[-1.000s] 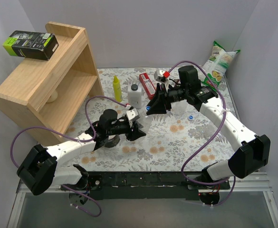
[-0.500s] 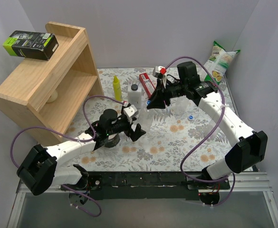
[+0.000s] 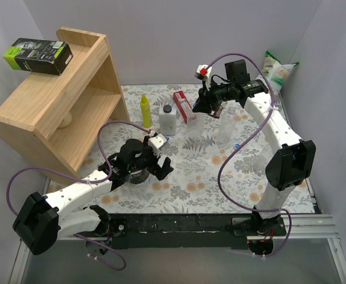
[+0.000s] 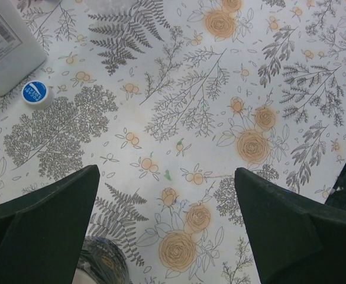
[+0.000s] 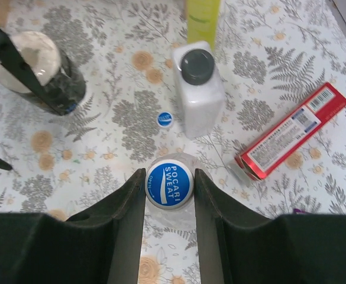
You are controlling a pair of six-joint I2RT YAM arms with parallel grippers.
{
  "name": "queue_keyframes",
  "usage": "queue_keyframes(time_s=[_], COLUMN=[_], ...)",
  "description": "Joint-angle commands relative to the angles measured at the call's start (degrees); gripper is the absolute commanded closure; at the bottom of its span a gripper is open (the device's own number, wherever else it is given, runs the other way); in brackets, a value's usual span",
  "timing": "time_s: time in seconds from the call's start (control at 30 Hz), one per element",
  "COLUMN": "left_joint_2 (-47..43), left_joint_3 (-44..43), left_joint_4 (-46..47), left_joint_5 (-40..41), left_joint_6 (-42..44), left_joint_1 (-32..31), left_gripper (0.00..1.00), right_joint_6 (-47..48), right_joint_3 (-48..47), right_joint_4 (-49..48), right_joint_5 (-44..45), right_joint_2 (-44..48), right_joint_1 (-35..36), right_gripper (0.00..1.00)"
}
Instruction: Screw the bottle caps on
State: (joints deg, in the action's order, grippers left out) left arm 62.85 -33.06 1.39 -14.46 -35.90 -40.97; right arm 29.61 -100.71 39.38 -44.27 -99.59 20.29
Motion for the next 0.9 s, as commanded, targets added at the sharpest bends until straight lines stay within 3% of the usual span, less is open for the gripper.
queue_keyframes(time_s=[0.0, 0.17, 0.67, 0.87], left_joint_2=[-2.0, -1.6, 0.9, 0.9], left_joint_3=[0.7, 1.2, 1.6, 1.8], left_joint_4=[-2.8, -2.0, 0.4, 0.3], left_joint_5=[-0.7, -1.0, -2.7, -2.8], left_joint_6=[0.4, 0.2, -0.2, -0.1], left_joint_1=[0.4, 0.4, 0.7, 0.9], left_gripper=[0.02, 0.02, 0.02, 0.02], right_joint_6=[2.7, 0.0, -1.0, 0.9], right_joint_3=[-2.9, 0.0, 5.4, 5.9], right_joint_4=[-1.5, -7.9, -13.2, -12.0], right_joint_5=[3.2, 0.3, -1.3, -1.9], right_joint_2=[-2.2, -2.8, -5.3, -5.5], right_joint_1=[-2.1, -4.9, -6.5, -6.5], right_gripper=[0.86, 0.85, 0.78, 0.69])
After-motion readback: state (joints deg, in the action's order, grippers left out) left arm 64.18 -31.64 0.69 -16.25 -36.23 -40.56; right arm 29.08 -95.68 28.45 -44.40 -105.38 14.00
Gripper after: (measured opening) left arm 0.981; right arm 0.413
